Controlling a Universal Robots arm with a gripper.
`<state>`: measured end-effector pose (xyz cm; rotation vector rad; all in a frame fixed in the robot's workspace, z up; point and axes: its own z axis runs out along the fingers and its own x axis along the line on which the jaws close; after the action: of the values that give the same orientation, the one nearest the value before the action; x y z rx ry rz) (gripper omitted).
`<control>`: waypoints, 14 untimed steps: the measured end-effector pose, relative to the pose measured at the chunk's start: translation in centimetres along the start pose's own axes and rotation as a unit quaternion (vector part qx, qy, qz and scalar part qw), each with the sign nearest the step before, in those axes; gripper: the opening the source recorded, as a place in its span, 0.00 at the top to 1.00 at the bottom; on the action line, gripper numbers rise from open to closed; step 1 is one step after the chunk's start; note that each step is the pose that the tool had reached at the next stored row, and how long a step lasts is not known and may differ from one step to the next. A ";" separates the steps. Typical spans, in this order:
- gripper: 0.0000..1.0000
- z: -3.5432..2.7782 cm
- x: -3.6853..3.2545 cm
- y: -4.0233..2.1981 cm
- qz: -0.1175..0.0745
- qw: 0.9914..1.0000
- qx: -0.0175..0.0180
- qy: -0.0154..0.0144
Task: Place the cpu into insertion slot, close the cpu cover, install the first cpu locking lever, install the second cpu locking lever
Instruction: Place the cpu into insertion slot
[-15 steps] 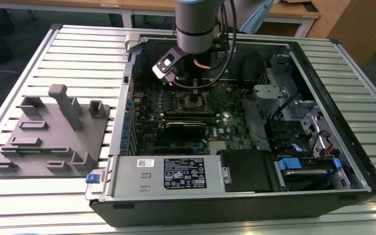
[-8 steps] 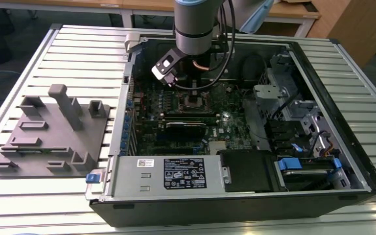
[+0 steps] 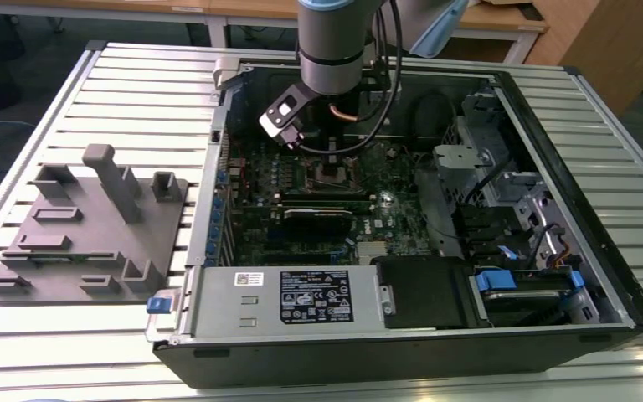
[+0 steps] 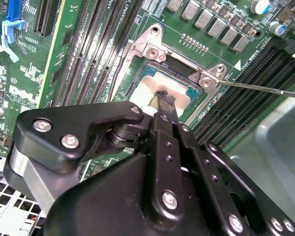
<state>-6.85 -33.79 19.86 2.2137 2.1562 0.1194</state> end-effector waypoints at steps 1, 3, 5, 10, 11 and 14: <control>0.89 0.00 0.00 0.00 0.000 1.000 0.000 0.000; 0.89 0.06 0.00 -0.01 0.000 1.000 0.000 0.000; 0.89 0.17 -0.02 -0.03 0.000 1.000 0.000 -0.001; 0.89 0.23 -0.03 -0.04 0.000 1.000 0.000 0.000; 0.89 0.23 -0.03 -0.04 0.000 1.000 0.000 0.000; 0.89 0.23 -0.04 -0.04 0.000 1.000 0.000 0.000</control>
<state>-6.87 -33.82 19.62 2.2136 2.1561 0.1178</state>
